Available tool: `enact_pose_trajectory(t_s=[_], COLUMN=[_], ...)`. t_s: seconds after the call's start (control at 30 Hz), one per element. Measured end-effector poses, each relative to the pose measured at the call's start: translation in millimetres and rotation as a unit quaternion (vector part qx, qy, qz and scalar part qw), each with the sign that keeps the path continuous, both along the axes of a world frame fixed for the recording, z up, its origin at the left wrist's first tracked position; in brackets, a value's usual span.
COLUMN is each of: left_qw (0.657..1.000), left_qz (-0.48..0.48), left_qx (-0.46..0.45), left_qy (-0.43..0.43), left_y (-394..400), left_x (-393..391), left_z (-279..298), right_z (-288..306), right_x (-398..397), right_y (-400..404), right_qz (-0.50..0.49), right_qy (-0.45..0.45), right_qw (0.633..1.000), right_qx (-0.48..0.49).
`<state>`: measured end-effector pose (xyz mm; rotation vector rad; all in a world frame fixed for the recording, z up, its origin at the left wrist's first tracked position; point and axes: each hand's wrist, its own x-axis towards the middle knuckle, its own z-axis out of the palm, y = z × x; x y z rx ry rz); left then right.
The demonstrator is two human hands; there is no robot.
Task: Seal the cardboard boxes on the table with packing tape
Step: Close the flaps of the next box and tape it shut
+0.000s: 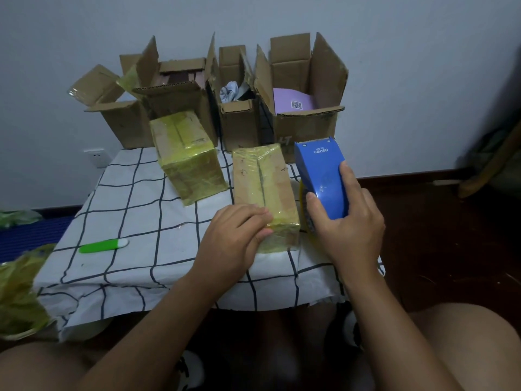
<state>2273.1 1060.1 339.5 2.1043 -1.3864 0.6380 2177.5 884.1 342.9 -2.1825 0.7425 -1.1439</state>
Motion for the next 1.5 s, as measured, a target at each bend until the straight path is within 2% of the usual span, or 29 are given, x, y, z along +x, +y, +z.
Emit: enact_pose_trajectory(t_s=[0.2,0.37,0.5,0.6,0.73,1.07,1.13,1.27,1.33,1.4,1.5], left_qw=[0.999,0.997,0.997,0.999,1.0,0.998,0.998,0.982,0.981,0.987,0.989], left_qz=[-0.008,0.01,0.033,0.024,0.019,0.017,0.013,0.003,0.004,0.007,-0.012], left_qx=[0.044,0.074,0.038,0.004,0.017,0.057,0.062,-0.026,-0.052,-0.063,-0.052], left_qy=[-0.004,0.034,0.063,0.039,-0.012,-0.015,0.009,0.186,0.186,0.151,0.135], left_y=[4.3,12.6,17.7,16.2,17.0,23.4,25.1,29.2,29.6,25.3,23.5], left_x=[6.2,3.1,3.4,9.6,16.6,13.7,11.5,1.6,0.9,5.1,11.8], left_z=[1.9,6.9,10.4,6.9,1.3,-2.0,-1.9,-2.6,-4.3,-4.6,-2.1], right_z=[0.7,1.3,0.9,1.3,0.5,1.4,1.5,2.4,2.0,1.7,2.1], right_x=[0.2,-0.4,0.4,0.9,0.8,0.2,-0.2,-0.4,-0.9,-1.2,-1.8], right_y=[1.2,1.7,1.9,1.7,0.9,1.5,1.7,1.6,1.6,1.5,1.6], right_qz=[-0.002,0.003,-0.004,-0.003,0.005,0.005,0.005,0.008,0.011,0.011,0.008], right_qy=[-0.001,0.0,-0.001,-0.002,0.003,0.002,0.0,-0.001,0.001,0.002,0.004], right_qw=[1.0,1.0,1.0,1.0,1.0,1.0,1.0,1.0,1.0,1.0,1.0], right_qx=[0.002,0.007,0.003,0.003,0.004,0.009,0.009,0.013,0.011,0.011,0.011])
